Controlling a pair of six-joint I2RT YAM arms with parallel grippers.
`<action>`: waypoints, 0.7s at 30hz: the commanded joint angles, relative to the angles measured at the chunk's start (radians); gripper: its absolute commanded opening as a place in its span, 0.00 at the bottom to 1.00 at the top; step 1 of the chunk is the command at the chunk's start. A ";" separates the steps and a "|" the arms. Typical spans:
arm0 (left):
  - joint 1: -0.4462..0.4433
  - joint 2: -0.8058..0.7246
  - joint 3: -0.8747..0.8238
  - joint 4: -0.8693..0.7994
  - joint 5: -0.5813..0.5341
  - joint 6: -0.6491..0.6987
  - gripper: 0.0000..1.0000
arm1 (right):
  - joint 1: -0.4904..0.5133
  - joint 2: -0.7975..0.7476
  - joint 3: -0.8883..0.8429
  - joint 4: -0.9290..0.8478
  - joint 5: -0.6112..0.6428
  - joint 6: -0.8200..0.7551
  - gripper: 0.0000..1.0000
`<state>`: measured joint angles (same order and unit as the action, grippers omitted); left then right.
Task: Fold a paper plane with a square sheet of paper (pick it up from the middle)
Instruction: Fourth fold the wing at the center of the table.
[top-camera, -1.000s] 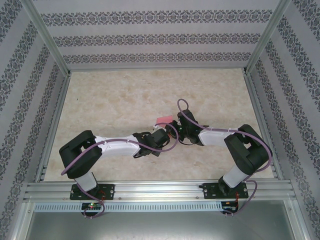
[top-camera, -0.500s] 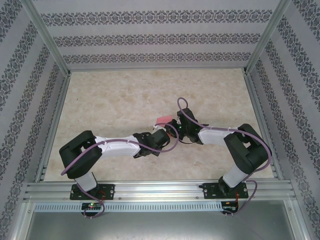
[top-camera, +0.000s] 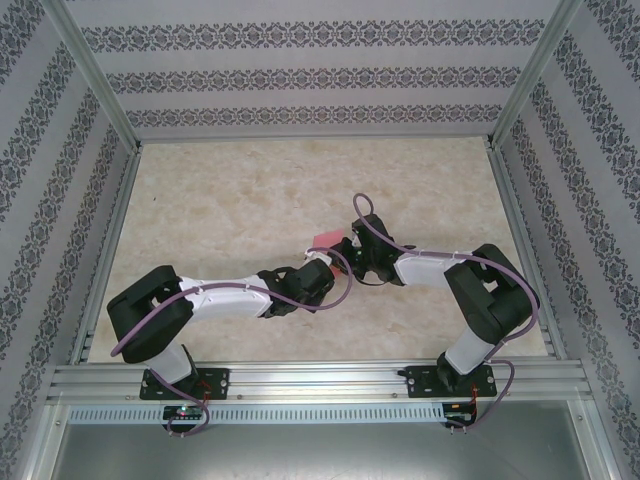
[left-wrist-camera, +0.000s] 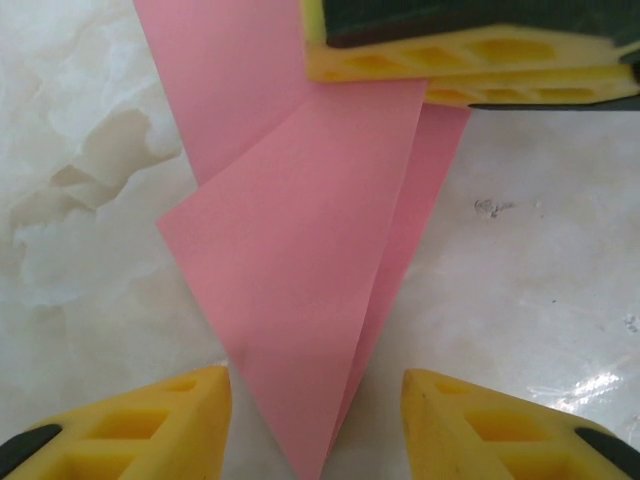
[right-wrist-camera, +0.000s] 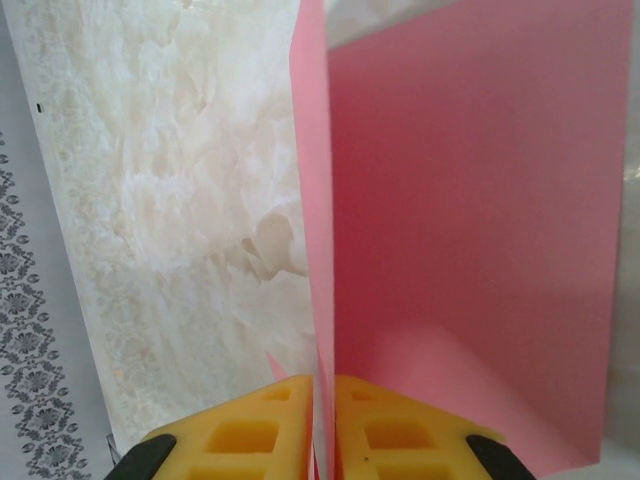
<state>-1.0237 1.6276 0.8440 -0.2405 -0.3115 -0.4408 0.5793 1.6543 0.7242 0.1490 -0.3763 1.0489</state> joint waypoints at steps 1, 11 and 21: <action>-0.012 0.020 -0.005 0.060 -0.021 0.018 0.48 | -0.014 0.014 0.025 0.003 -0.025 -0.008 0.14; -0.012 0.072 0.007 0.041 -0.078 -0.012 0.38 | -0.013 0.026 0.026 0.019 -0.036 0.002 0.16; -0.013 0.071 0.010 0.042 -0.092 -0.007 0.28 | -0.013 0.024 0.021 0.014 -0.035 0.000 0.17</action>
<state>-1.0237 1.6966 0.8440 -0.2237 -0.3771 -0.4492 0.5732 1.6669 0.7319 0.1497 -0.3985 1.0492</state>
